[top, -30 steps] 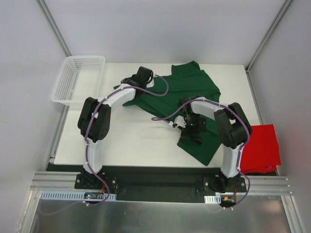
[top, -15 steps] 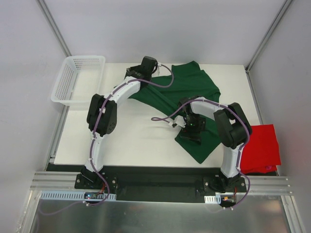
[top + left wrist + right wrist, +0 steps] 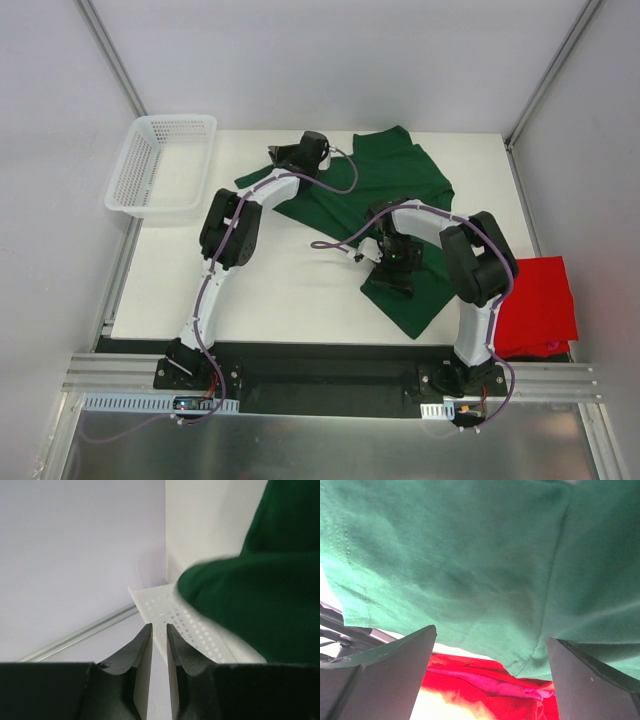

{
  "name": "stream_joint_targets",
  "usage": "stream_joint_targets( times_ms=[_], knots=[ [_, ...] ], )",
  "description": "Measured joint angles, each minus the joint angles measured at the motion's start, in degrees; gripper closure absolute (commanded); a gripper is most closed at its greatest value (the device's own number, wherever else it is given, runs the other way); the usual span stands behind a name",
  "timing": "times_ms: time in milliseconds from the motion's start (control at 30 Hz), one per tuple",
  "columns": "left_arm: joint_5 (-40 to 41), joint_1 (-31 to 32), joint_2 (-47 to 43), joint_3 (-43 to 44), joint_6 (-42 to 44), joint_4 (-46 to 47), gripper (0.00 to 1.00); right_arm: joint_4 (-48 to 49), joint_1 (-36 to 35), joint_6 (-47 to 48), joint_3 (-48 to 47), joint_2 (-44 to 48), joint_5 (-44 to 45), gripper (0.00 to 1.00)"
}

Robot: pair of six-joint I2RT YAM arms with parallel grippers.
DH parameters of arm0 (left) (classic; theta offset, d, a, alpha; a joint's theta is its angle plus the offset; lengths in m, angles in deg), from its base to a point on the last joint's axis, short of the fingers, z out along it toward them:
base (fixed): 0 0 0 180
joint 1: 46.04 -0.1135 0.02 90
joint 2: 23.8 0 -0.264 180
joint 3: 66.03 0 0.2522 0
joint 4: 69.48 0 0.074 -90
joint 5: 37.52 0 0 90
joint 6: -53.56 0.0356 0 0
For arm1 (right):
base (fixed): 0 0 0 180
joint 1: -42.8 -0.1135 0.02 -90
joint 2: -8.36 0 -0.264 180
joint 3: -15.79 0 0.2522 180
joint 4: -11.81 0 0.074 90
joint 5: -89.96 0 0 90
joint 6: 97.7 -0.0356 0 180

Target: Fold and stack the t-shirts

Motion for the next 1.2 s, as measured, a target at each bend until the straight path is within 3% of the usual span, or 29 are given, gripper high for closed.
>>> stream_joint_targets(
  times_ms=[300, 433, 467, 500, 533, 733, 967, 1200],
  knots=[
    [1.2, -0.6, 5.6, 2.0, 13.6, 20.0, 0.84, -0.1, -0.3, -0.1, 0.0, 0.0, 0.0, 0.04],
    [1.7, -0.6, 5.7, 2.2, 16.8, 25.5, 0.76, -0.1, -0.4, -0.1, 0.0, 0.0, 0.1, 0.04],
    [2.2, -0.6, 5.7, 2.0, 16.9, 26.4, 0.59, -0.1, -0.4, -0.1, 0.0, 0.0, 0.0, 0.04],
    [2.7, -0.5, 5.4, 1.3, 16.6, 26.7, 0.48, -0.1, -0.4, -0.1, 0.0, 0.0, 0.1, 0.04],
    [2.9, -0.5, 4.7, 0.4, 16.4, 25.9, 0.48, -0.1, -0.4, -0.1, 0.0, 0.0, 0.1, 0.04],
    [0.5, 0.7, -7.5, -12.4, -2.6, 3.5, 0.51, -0.1, -0.5, -0.1, 0.0, -0.1, 0.2, 0.04],
    [-9.6, 0.7, -23.1, -15.1, -26.4, -18.3, 0.57, -0.2, -0.5, -0.1, 0.0, -0.1, 0.3, 0.04],
    [-30.6, -7.5, -31.6, -15.0, -47.3, -30.8, 0.62, -0.2, -0.6, -0.2, 0.0, -0.2, 0.4, 0.04]
  ],
)
